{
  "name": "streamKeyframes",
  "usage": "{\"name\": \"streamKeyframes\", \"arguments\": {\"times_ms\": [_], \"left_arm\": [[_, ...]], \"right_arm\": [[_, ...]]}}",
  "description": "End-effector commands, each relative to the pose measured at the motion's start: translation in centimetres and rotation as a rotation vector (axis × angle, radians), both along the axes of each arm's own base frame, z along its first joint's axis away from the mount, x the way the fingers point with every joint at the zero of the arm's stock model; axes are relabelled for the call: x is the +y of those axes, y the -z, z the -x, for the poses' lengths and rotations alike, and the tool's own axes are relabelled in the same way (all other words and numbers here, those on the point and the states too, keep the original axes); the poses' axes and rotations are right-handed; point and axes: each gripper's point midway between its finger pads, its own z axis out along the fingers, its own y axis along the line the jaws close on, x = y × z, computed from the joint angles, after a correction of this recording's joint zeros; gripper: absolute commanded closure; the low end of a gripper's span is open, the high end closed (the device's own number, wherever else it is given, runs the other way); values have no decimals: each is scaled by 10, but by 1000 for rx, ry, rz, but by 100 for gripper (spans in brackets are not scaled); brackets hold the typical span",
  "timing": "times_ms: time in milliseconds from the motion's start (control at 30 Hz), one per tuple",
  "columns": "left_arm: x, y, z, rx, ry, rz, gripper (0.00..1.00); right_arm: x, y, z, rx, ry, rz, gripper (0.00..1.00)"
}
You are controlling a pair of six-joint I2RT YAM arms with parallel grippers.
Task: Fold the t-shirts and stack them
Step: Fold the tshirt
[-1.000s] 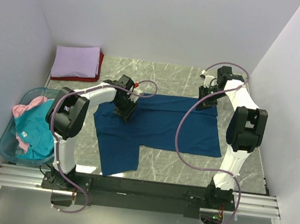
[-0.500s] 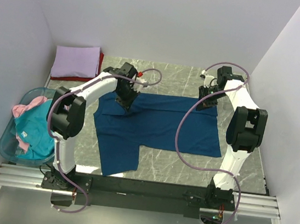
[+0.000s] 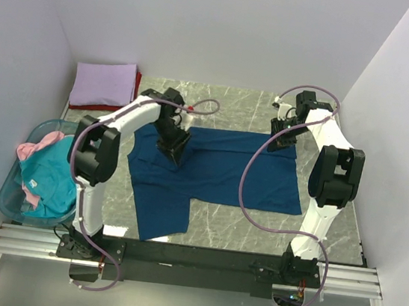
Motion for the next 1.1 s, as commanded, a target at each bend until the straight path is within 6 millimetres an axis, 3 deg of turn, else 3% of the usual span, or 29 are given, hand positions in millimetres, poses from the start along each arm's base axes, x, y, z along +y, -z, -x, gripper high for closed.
{"name": "streamKeyframes", "arguments": {"times_ms": [0,100,267,367,467,500,567,633,700,733,933,1067], "left_arm": [[14,-40,-19,-93,-70,117,53],[56,-41,-50,-130,-226,120,55],[99,-17,-58,-141,-340,39,52],[117,-7,-58,-134,-381,36,48],[131,1,-55,-91,-425,90,46],[138,3,-54,-77,-445,109,46],[136,4,-53,-56,-457,163,47],[138,8,-50,-40,-475,180,48],[138,14,-47,-29,-484,179,50],[138,16,-46,-25,-488,176,50],[136,21,-48,-26,-496,195,54],[136,24,-49,-28,-506,197,57]], "right_arm": [[-3,1,-2,2,-7,13,78],[-7,2,-7,-11,7,35,77],[-7,1,-8,-9,6,45,77],[7,0,7,21,-27,1,77],[39,-18,20,-5,-67,-89,76],[59,-20,32,18,-88,-164,76],[81,-31,37,2,-73,-241,75],[117,-50,40,-38,-85,-350,75],[141,-49,51,-29,-92,-400,73],[169,-62,52,-62,-95,-456,72],[253,-55,61,-59,-51,-558,69],[292,-27,70,26,8,-579,68]]}}
